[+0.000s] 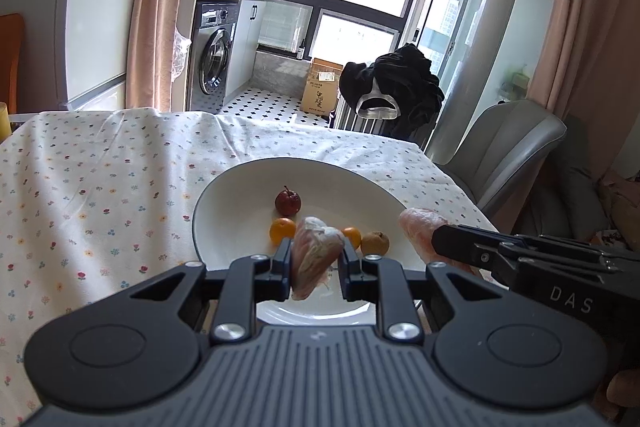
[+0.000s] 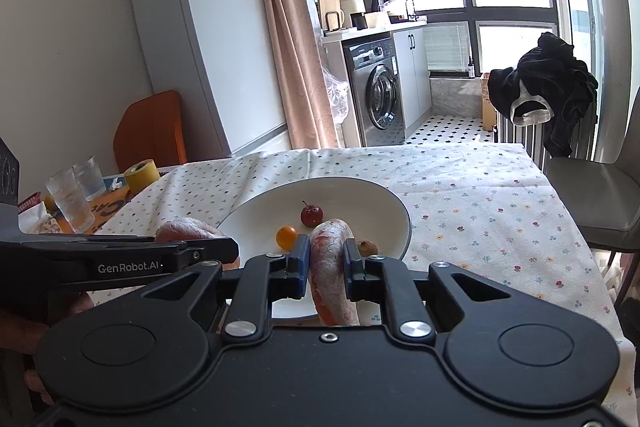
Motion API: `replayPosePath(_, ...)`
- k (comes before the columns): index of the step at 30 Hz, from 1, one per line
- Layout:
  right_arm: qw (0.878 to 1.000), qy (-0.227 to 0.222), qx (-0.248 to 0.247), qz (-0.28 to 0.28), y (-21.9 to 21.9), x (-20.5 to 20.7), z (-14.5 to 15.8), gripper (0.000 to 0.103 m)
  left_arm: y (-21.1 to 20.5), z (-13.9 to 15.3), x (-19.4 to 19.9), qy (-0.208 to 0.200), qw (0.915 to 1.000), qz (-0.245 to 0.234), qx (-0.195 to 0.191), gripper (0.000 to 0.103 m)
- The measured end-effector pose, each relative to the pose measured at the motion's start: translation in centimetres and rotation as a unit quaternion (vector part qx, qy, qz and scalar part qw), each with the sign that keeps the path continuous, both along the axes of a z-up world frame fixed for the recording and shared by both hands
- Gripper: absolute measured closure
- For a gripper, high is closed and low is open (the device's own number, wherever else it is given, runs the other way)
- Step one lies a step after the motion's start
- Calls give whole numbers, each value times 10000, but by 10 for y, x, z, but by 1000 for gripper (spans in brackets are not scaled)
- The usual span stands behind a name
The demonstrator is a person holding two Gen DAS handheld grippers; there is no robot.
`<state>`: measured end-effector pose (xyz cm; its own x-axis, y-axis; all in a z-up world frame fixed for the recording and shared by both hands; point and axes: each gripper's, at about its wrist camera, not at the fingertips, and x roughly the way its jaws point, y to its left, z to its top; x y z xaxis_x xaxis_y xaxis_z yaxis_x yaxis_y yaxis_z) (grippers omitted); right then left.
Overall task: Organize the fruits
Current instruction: 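Carry both peeled orange pieces into the bowl and open both grippers, then withdraw both grippers from the bowl toward the oranges, apple and kiwi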
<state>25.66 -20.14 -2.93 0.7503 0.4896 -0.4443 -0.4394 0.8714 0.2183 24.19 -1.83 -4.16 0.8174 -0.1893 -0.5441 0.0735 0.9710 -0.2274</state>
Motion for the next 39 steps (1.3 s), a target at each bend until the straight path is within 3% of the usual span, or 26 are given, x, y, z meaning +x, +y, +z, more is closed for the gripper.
replayPosePath(16,9998,35,-54,171,36,29,-4,88,40,8,-11,14,9986,522,-121,77)
replayPosePath(19,9998,14,-56,201,43,31,-3,88,46,8,-17,12,9980,613,-138,72)
replayPosePath(24,9995,44,24,296,50,33,0,85,53,7,-26,23,9970,775,-82,50)
replayPosePath(30,9994,-9,77,351,52,22,4,79,54,9,-39,0,9962,866,-3,30)
replayPosePath(39,9996,12,100,254,42,5,6,61,51,10,-57,-31,9957,915,120,13)
